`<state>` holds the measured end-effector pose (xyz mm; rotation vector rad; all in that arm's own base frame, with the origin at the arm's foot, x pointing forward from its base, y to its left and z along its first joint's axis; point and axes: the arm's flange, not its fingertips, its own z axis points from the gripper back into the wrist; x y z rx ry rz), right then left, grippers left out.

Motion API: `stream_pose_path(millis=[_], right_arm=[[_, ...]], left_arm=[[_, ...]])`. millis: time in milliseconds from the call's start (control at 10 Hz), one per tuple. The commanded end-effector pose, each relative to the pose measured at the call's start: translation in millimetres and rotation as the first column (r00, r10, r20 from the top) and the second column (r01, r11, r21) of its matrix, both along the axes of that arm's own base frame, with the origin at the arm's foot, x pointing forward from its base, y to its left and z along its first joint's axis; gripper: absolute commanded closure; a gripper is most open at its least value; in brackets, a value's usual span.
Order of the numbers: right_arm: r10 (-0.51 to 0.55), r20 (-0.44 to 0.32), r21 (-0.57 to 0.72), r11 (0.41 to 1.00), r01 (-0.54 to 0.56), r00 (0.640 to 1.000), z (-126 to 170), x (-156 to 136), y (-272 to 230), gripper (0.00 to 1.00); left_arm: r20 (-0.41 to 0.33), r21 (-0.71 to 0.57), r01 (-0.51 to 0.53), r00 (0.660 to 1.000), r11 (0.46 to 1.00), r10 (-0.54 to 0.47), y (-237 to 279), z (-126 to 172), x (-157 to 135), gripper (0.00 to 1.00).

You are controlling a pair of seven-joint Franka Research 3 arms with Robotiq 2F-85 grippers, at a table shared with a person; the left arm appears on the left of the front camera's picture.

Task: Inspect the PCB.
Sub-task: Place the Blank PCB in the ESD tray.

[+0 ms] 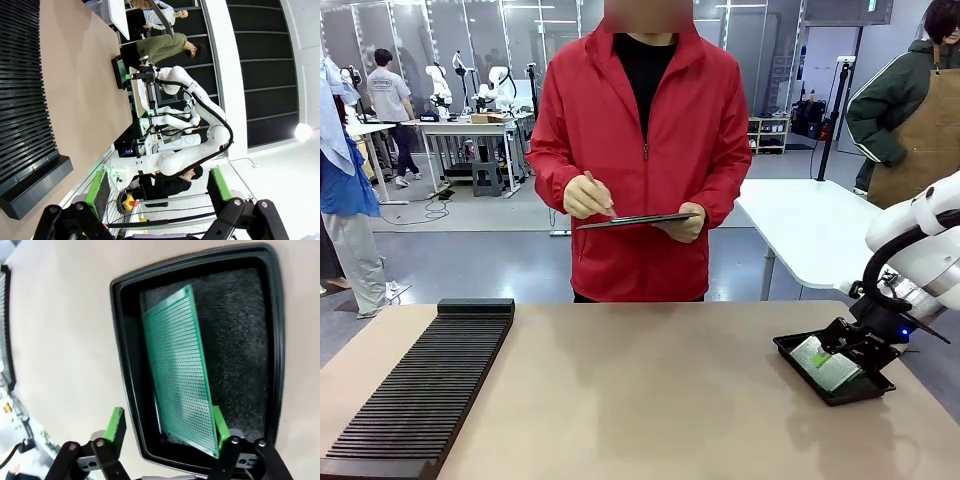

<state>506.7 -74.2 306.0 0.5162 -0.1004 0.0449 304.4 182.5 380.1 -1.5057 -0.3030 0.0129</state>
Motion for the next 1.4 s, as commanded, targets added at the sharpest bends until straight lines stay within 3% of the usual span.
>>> stream_pose_path(millis=[0, 1100, 1300], right_arm=[[-0.066, 0.03, -0.07, 0.995, 0.068, 0.997, 8.0, -19.6, 14.3, 0.0], [-0.108, 0.119, -0.115, 0.986, 0.121, 0.987, 54.8, -38.6, 20.0, 0.0], [-0.097, 0.099, -0.116, 0.987, 0.108, 0.99, 51.9, -37.8, 21.2, 0.0]], left_arm=[[-0.005, 0.001, -0.001, 1.0, 1.0, 0.001, 1.3, 2.0, 0.3, 0.0], [-0.005, 0.001, -0.001, 1.0, 1.0, 0.001, 1.3, 2.0, 0.3, 0.0], [-0.005, 0.001, -0.001, 1.0, 1.0, 0.001, 1.3, 2.0, 0.3, 0.0]])
